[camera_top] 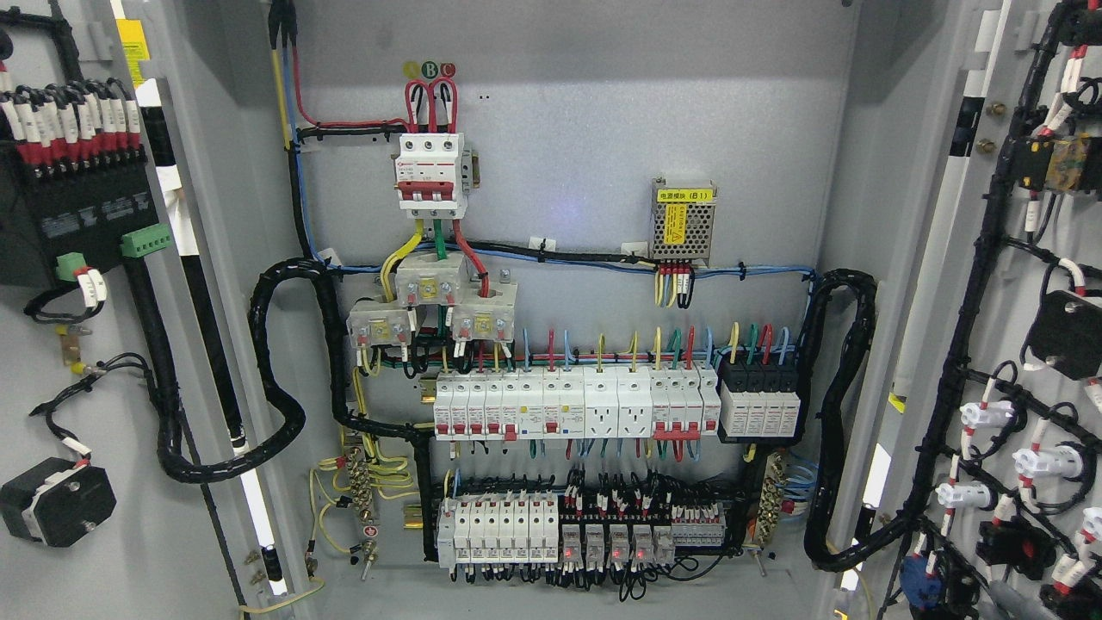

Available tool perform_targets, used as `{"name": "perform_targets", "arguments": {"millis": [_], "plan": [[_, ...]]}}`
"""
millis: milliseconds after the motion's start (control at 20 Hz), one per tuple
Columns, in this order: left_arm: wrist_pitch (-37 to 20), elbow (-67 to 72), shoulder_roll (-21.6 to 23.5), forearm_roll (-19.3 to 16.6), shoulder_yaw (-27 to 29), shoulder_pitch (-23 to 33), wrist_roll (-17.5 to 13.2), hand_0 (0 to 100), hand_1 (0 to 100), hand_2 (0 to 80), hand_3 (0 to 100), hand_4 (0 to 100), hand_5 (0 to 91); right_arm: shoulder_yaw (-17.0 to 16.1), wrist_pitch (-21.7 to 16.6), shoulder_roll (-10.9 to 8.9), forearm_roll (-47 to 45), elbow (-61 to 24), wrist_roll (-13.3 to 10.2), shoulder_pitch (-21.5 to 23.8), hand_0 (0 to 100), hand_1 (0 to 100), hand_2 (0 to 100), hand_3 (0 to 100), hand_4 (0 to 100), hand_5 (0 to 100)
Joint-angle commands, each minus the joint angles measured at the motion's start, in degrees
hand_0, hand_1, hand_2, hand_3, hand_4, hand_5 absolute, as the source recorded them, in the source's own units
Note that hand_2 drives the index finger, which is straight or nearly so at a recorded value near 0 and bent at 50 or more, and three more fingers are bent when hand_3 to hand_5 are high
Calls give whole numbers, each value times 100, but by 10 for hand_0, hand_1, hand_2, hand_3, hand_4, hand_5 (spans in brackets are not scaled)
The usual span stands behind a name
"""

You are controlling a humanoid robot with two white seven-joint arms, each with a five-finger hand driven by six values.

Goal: Open door with both hands

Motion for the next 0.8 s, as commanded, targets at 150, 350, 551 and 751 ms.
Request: {"name": "perform_targets", "arguments": {"millis": [150,350,551,751], "plan": [[90,979,595,57,229,-424,0,120,556,0,0,0,0,-229,-56,124,-71,-1,-24,115,0,500,40,0,0,0],[99,1137,736,65,220,-547,0,120,556,0,0,0,0,-396,-65,168,-175,-10,-33,115,0,500,40,0,0,0],[379,1313,745,153,220,-731,0,120,556,0,0,0,0,-466,-65,168,-273,-10,-24,115,0,500,40,0,0,0],[450,1402,815,197,211,-855,0,120,556,0,0,0,0,-502,-65,168,-282,-10,-24,115,0,500,40,0,0,0]]}}
